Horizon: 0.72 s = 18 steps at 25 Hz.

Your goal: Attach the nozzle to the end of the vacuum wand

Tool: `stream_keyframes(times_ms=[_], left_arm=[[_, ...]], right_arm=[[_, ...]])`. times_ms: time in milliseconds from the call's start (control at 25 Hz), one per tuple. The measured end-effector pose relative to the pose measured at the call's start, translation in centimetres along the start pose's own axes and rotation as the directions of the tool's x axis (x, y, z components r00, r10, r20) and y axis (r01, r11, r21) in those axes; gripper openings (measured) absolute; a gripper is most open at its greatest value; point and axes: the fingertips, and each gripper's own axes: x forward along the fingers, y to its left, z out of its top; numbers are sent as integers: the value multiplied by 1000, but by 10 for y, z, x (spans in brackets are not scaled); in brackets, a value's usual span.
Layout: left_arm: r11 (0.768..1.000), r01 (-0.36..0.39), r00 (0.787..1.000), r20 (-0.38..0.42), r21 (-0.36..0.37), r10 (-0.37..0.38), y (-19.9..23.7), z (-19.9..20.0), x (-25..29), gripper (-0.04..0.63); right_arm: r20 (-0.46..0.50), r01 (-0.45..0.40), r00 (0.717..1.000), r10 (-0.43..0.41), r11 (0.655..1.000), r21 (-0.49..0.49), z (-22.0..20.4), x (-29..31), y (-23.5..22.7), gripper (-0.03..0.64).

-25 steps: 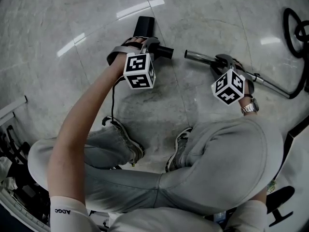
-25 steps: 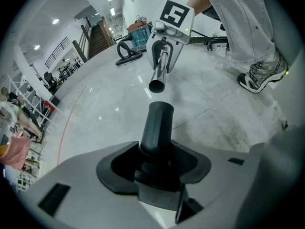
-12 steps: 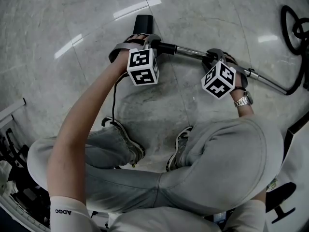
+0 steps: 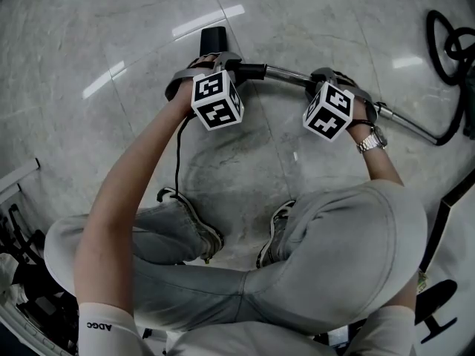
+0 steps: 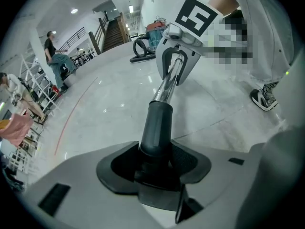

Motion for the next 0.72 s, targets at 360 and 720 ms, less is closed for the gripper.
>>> stream_keyframes(times_ms=[360,720], left_arm=[[999,-13,1000,-5,-44,13,15,-7,-2,196],[992,47,996,-77,115,-39,-8,-17,2,196]], right_arm=[[5,-3,1000,3,1000,-20,16,-1,-9,156],[-36,-66,997,63,994,-87,15,14,22,155]])
